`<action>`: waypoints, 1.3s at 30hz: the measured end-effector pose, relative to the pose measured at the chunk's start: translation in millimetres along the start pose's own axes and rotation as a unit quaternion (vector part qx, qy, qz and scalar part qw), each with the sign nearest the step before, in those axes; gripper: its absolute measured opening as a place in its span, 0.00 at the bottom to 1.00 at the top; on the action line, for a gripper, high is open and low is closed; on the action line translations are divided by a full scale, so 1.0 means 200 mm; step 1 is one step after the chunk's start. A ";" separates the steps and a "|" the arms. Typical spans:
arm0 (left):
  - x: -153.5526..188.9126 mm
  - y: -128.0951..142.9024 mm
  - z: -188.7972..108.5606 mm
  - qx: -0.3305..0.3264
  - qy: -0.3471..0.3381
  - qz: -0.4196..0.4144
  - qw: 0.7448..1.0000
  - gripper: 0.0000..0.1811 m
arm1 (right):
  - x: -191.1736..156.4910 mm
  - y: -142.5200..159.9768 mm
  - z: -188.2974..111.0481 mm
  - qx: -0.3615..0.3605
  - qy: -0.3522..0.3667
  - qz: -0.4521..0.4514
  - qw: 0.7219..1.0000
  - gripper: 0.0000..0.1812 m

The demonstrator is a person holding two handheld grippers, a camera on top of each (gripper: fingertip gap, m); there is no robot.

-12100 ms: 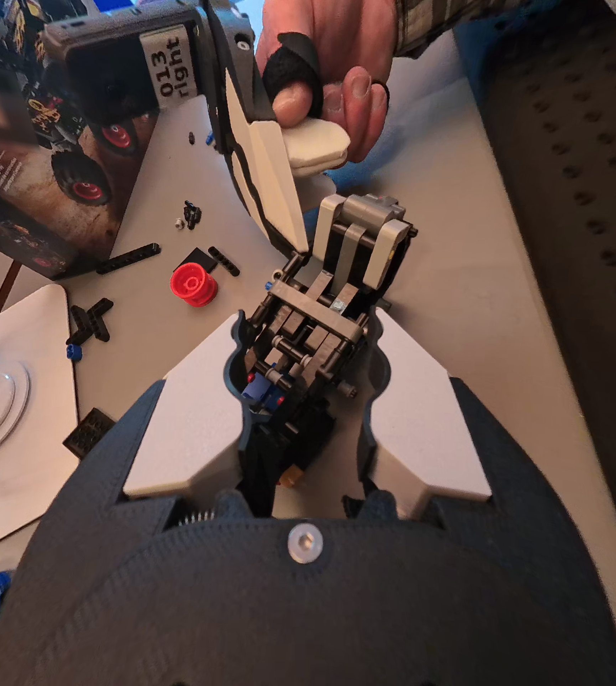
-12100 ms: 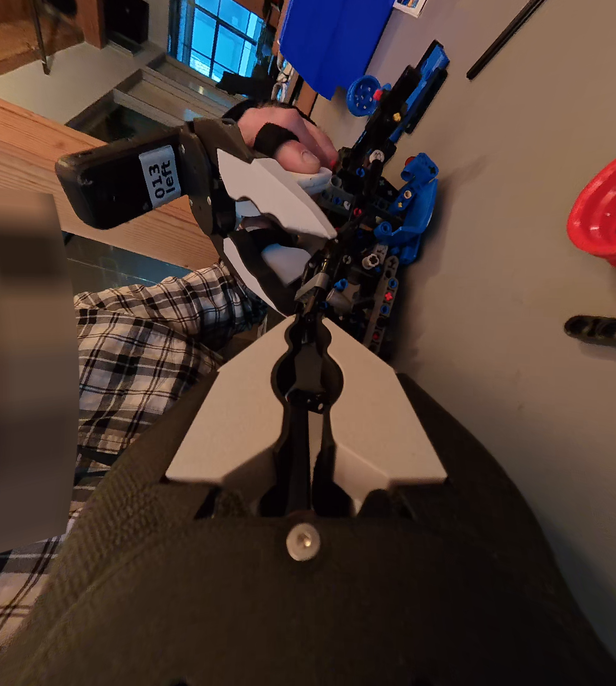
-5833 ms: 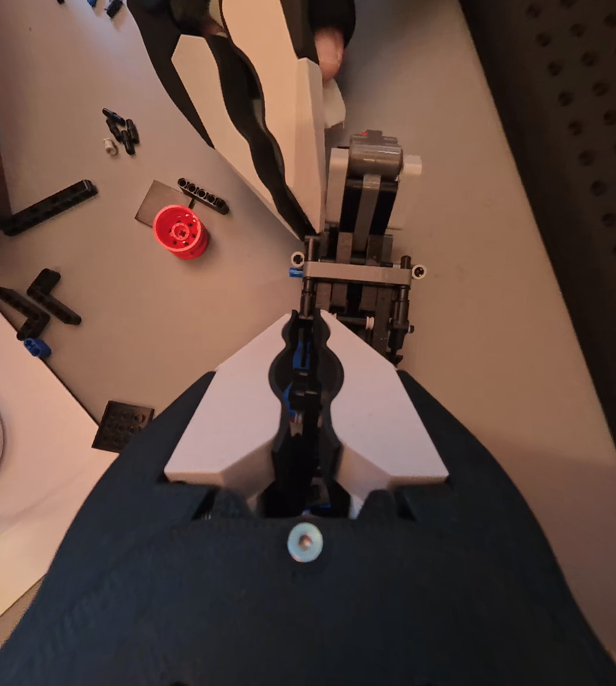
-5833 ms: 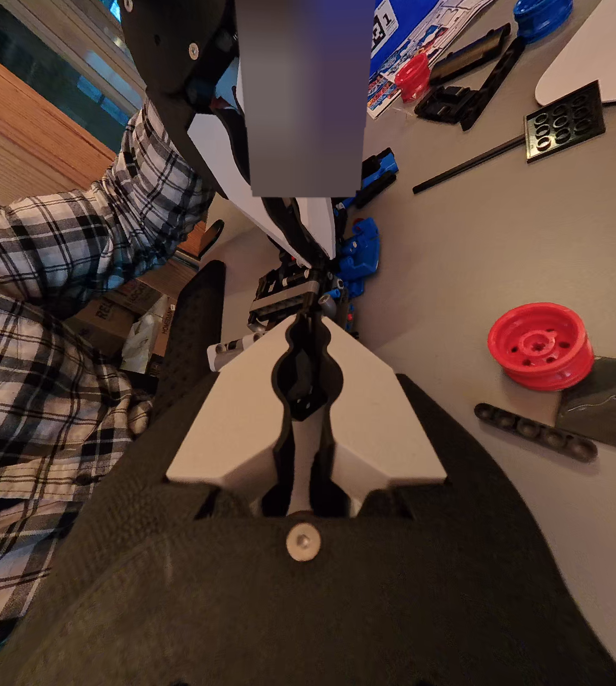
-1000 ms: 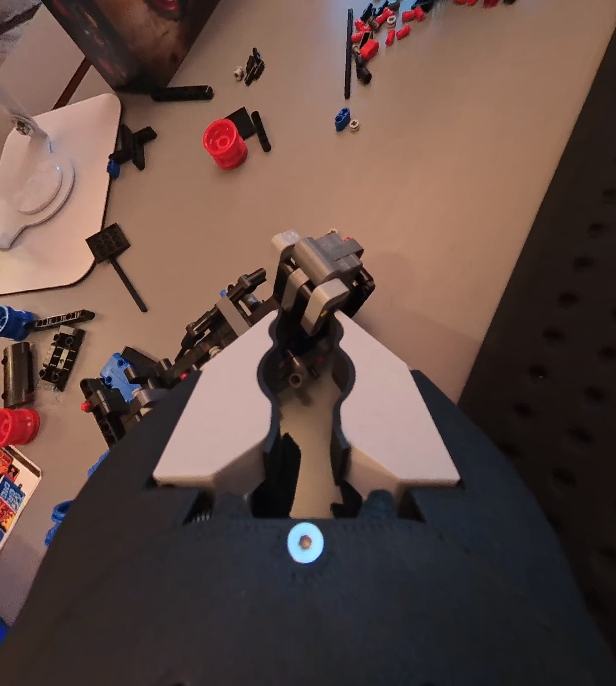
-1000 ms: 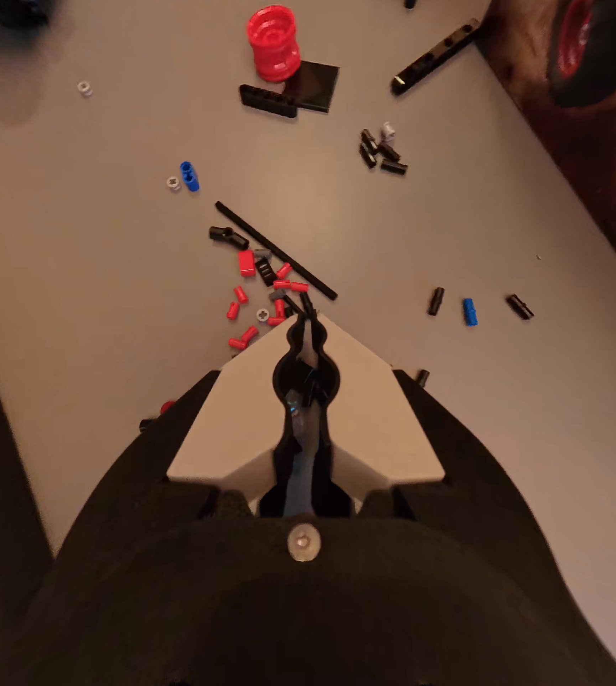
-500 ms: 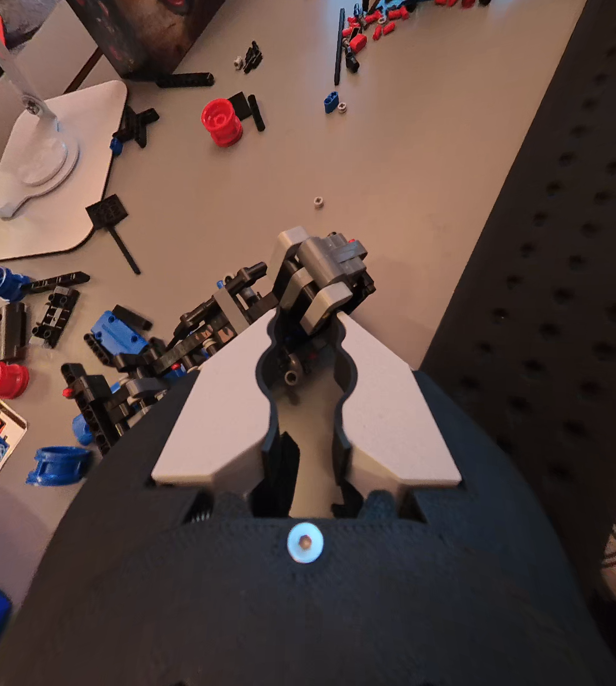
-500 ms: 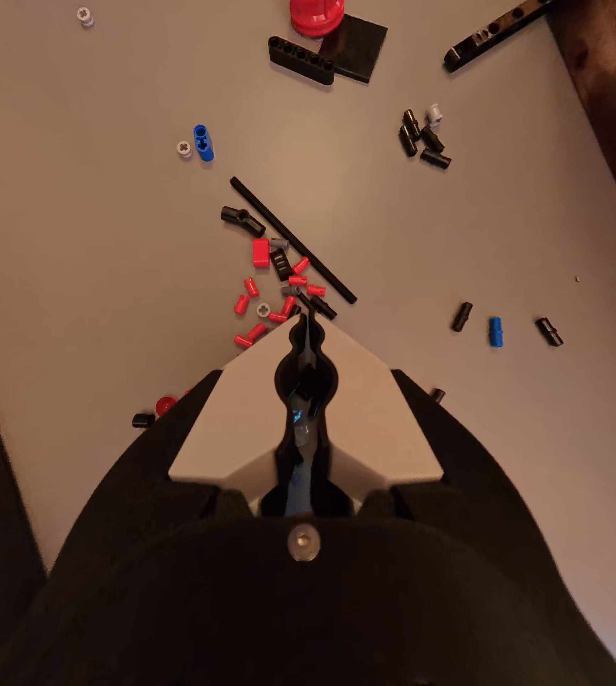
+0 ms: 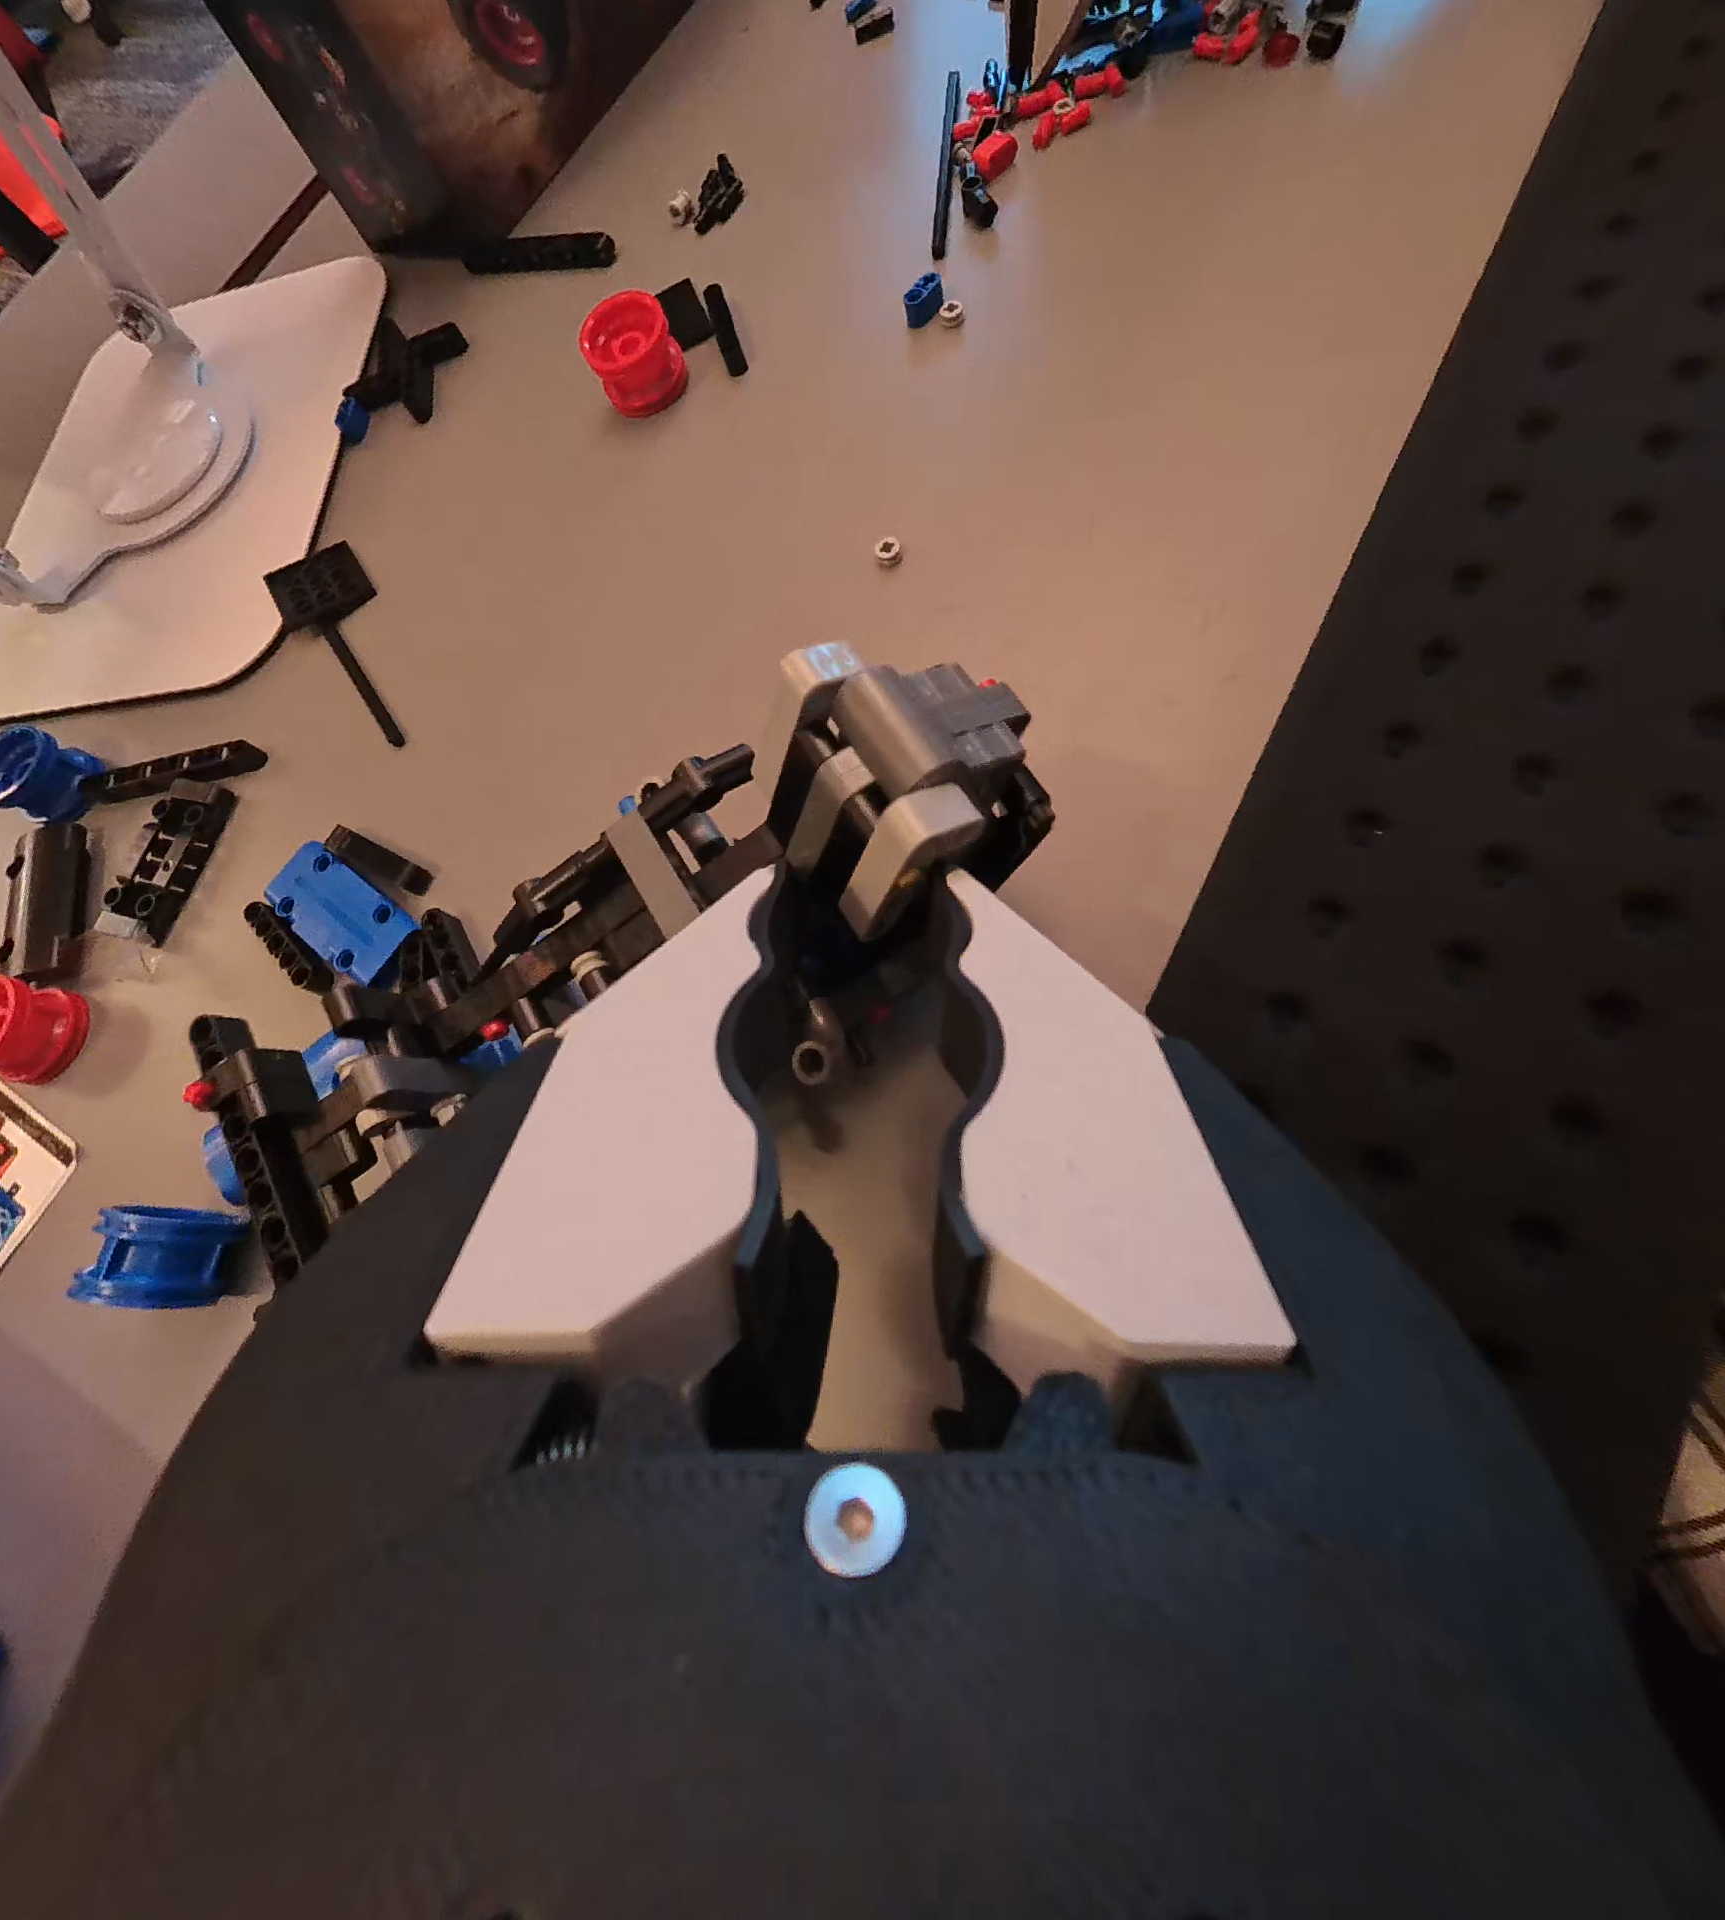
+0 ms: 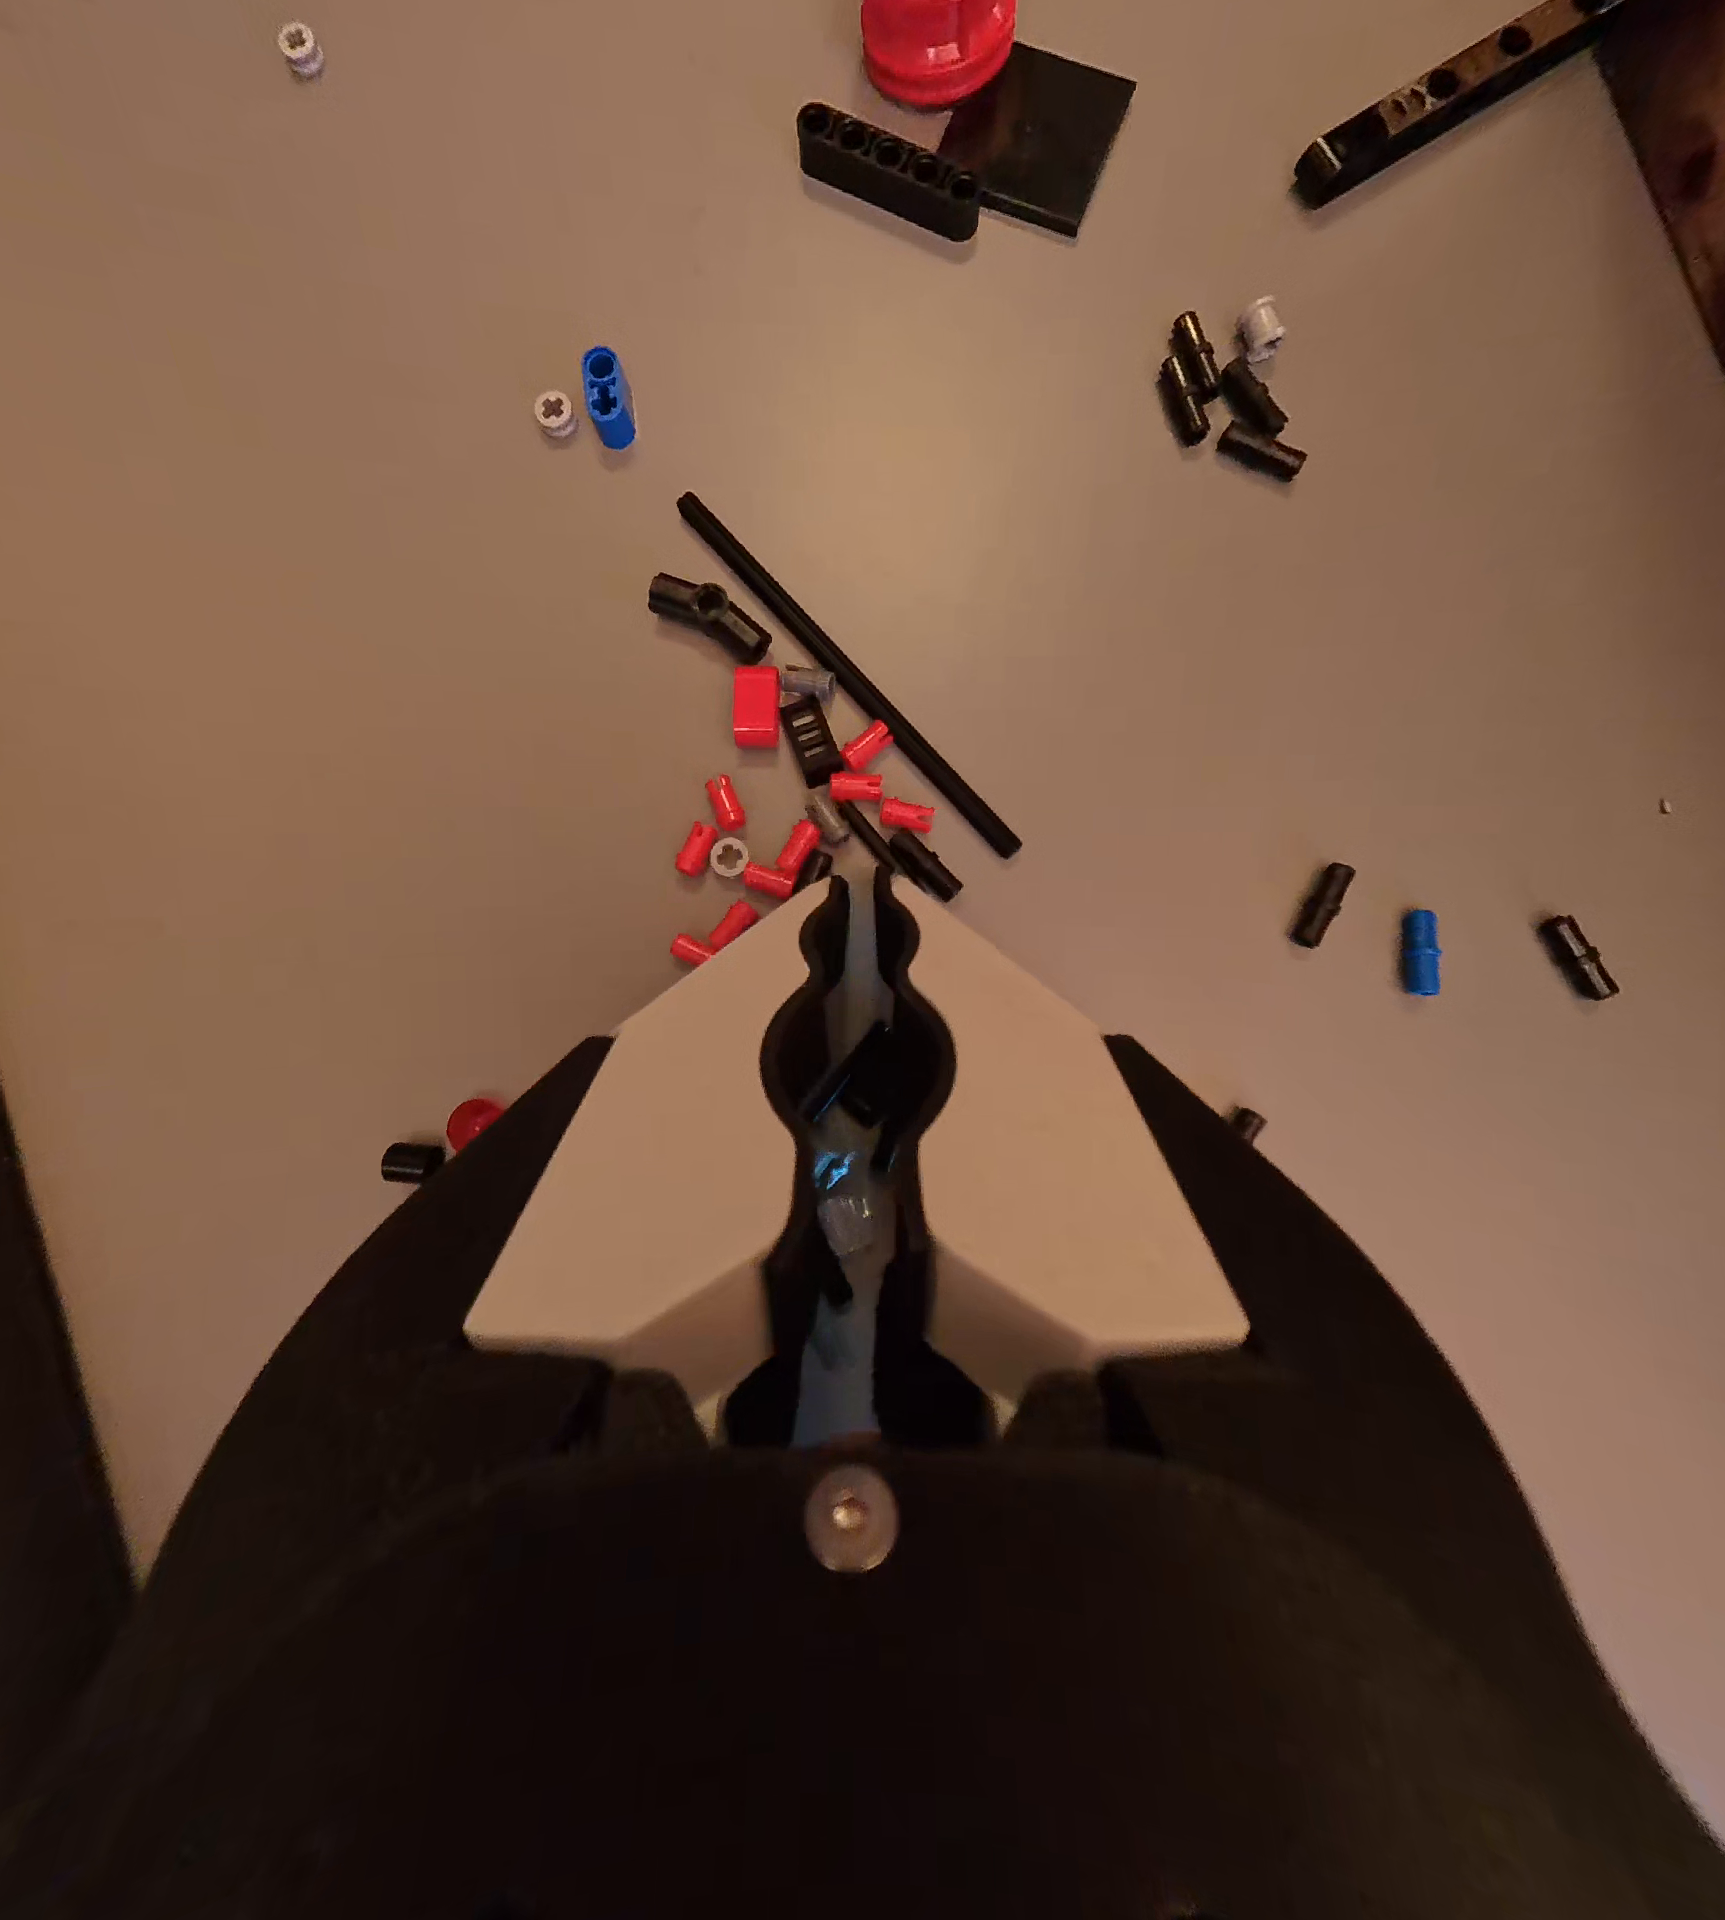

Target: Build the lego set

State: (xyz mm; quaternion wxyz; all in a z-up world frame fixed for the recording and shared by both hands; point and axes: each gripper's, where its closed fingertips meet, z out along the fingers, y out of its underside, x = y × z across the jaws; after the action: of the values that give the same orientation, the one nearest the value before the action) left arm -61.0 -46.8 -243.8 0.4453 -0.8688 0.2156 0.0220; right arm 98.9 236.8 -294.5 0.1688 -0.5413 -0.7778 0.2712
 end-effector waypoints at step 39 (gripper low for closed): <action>0.01 -0.01 0.01 0.013 0.017 -0.011 1.000 0.17 | 0.06 -0.06 0.05 -0.015 -0.027 -0.049 0.998 0.00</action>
State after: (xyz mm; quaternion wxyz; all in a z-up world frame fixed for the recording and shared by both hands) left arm -58.4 -46.0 -244.0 0.4533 -0.8653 0.2142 -0.0006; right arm 80.4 242.8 -294.8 0.1525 -0.4973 -0.8117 0.2658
